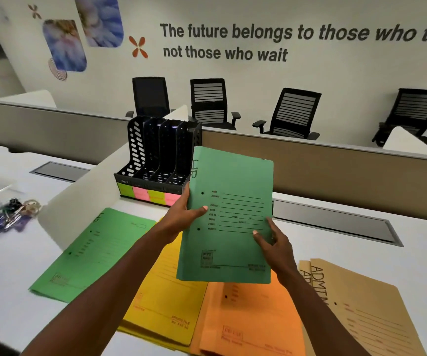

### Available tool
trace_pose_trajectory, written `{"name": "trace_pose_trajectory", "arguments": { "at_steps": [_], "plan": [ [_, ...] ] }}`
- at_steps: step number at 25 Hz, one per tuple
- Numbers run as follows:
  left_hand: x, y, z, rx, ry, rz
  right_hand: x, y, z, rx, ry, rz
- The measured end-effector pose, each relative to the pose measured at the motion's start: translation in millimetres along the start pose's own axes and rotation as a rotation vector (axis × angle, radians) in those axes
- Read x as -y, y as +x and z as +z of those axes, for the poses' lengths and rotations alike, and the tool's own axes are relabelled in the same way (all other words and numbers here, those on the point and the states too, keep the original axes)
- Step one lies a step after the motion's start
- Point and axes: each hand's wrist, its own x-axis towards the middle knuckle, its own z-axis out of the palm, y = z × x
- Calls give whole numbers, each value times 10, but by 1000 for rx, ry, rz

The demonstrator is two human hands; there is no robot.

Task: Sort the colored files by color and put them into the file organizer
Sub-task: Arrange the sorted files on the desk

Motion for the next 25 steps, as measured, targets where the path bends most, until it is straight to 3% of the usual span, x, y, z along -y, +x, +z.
{"name": "trace_pose_trajectory", "arguments": {
  "at_steps": [7, 13, 25],
  "plan": [
    [240, -213, -52, -63, 107, -62, -62, -44, 82, -84, 74, 63],
    [451, -593, -120, -512, 188, -73, -115, -183, 354, 19, 21, 52],
    [731, -597, -1186, -466, 374, -255, -65, -425, 1562, 133, 106, 155]
  ]
}}
